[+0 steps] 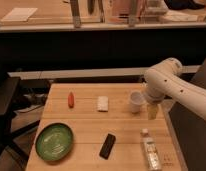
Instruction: Wipe the white sponge on the table
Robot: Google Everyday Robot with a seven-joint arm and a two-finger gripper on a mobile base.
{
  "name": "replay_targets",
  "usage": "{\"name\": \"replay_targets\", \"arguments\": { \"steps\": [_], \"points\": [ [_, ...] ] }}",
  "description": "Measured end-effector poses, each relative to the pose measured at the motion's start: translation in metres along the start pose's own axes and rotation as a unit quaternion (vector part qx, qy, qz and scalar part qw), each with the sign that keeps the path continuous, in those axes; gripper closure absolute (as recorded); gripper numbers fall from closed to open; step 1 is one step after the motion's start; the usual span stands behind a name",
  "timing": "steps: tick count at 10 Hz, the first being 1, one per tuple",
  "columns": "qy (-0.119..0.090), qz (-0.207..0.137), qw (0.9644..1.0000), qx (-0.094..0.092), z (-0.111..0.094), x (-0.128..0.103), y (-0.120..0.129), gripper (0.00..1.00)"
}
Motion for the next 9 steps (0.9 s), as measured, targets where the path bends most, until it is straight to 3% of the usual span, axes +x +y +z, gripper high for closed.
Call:
{"name": "replay_targets", "arguments": {
  "steps": [6, 9],
  "points": [
    [0.005, -0.06, 0.9981, 0.012, 0.005, -0.031, -0.024, 0.2],
    [0.004, -0.101, 0.9947, 0.018, 0.011, -0.057, -0.04, 0.2]
  ]
}}
